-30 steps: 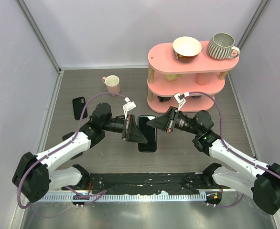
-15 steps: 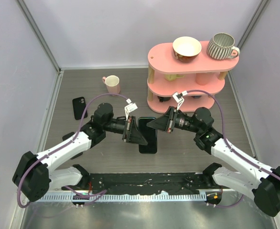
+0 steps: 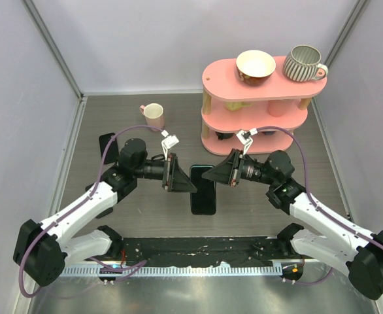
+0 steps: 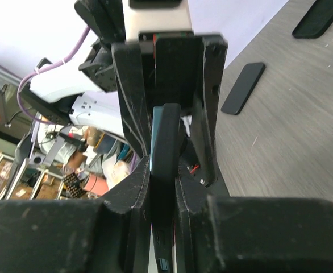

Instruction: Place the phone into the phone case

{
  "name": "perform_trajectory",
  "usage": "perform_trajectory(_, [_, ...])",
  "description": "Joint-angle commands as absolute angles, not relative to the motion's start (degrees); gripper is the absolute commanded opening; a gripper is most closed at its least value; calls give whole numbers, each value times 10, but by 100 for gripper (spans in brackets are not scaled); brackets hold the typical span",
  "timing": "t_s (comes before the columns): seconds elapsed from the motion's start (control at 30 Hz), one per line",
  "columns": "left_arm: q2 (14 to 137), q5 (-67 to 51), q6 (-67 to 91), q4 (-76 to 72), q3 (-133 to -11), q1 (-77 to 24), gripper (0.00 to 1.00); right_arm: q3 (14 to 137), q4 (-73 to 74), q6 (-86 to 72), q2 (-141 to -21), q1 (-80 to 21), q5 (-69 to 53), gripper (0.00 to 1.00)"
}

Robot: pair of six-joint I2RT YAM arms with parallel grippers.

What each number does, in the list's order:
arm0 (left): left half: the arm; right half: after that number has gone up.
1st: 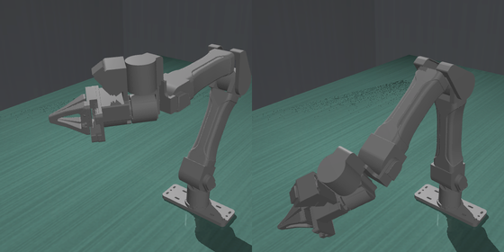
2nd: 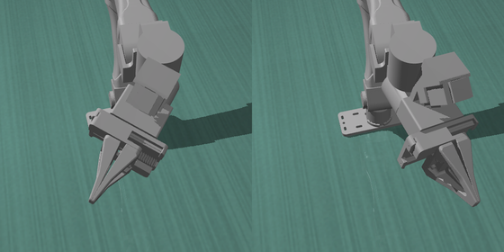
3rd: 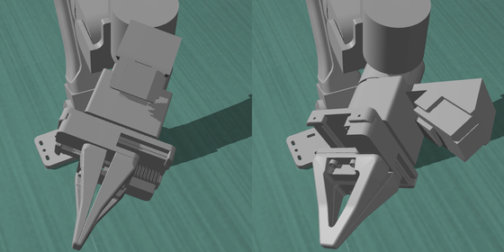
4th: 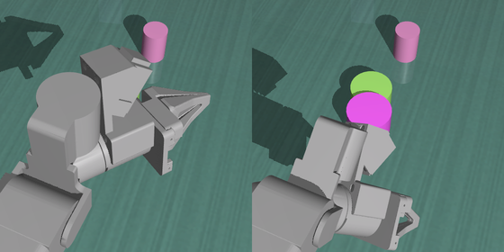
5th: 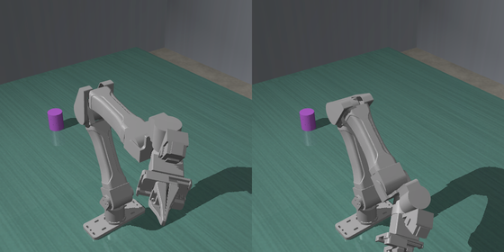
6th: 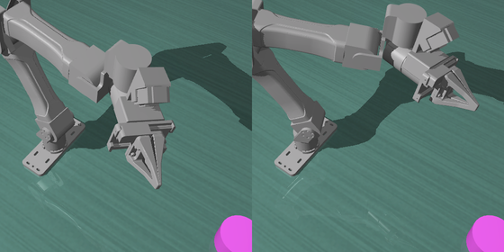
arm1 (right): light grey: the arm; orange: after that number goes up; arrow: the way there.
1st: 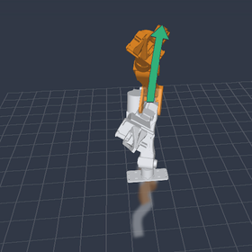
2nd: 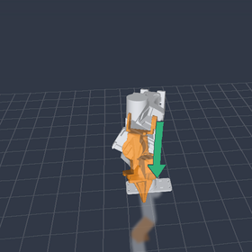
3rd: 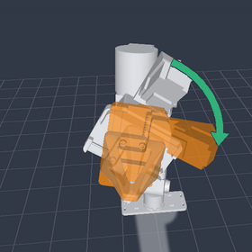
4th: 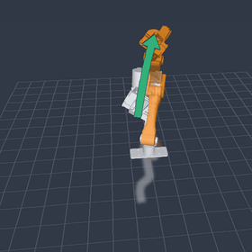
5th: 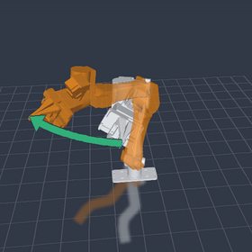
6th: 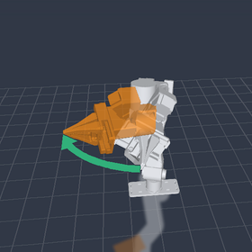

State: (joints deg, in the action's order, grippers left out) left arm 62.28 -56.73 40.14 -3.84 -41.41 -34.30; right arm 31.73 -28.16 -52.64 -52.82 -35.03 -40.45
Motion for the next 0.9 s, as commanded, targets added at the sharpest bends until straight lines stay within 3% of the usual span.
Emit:
perform_trajectory(0.0, [599,-543,440,-111,-404,-330,54,306,-353,-561,-508,-357,-462,1])
perform_trajectory(0.2, [599,-546,467,-151,-391,-330,57,278,-433,-610,-525,-356,-466,1])
perform_trajectory(0.57, [609,-541,498,-198,-384,-330,54,260,-453,-621,-547,-357,-468,1])
perform_trajectory(0.6, [611,-542,500,-204,-383,-330,51,259,-454,-621,-546,-357,-468,1])
perform_trajectory(0.67, [613,-544,516,-226,-376,-330,28,258,-453,-619,-548,-357,-468,1])
perform_trajectory(0.73, [612,-530,511,-217,-375,-330,12,257,-451,-615,-550,-357,-469,1])
perform_trajectory(0.87, [611,-482,413,-60,-409,-330,0,257,-399,-568,-543,-357,-453,1])
